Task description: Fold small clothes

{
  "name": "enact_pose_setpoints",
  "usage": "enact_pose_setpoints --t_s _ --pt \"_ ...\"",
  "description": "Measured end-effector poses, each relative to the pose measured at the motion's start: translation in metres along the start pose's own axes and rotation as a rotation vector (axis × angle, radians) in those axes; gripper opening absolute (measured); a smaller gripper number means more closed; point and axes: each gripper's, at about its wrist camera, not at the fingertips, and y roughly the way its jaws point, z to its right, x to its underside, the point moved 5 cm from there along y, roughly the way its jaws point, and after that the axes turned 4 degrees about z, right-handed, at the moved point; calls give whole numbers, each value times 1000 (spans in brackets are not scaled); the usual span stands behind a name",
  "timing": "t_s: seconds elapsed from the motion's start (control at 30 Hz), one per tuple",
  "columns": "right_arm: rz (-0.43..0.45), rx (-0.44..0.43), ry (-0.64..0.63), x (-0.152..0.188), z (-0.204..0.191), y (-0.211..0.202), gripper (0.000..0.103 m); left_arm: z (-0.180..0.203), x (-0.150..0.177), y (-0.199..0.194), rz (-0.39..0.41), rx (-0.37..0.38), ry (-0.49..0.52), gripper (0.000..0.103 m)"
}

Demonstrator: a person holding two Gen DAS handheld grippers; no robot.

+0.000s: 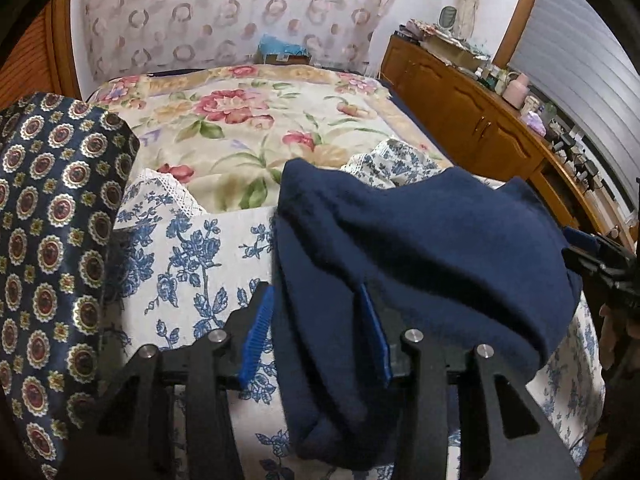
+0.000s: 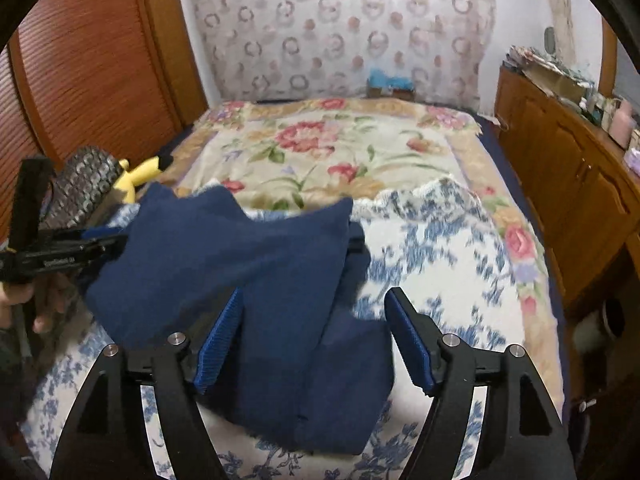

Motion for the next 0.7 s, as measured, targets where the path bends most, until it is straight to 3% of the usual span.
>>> enact_pose_setpoints --t_s 0.17,0.33,0.43,0.53,0.63,0.7 --pt "-51 -34 45 12 1 22 77 -2 3 6 -17 -5 13 52" --pt "-78 -89 59 11 0 34 78 -3 2 7 -21 -9 13 53" --pt "-86 -114 44 11 -6 36 74 -2 2 7 -20 1 4 53" --pt "-87 -157 28 14 -12 35 59 2 3 7 -13 13 14 49" --pt "-81 -196 16 14 -15 34 44 6 3 7 -12 36 25 37" --pt "-65 -210 -1 14 -16 32 34 5 3 6 -10 40 35 23"
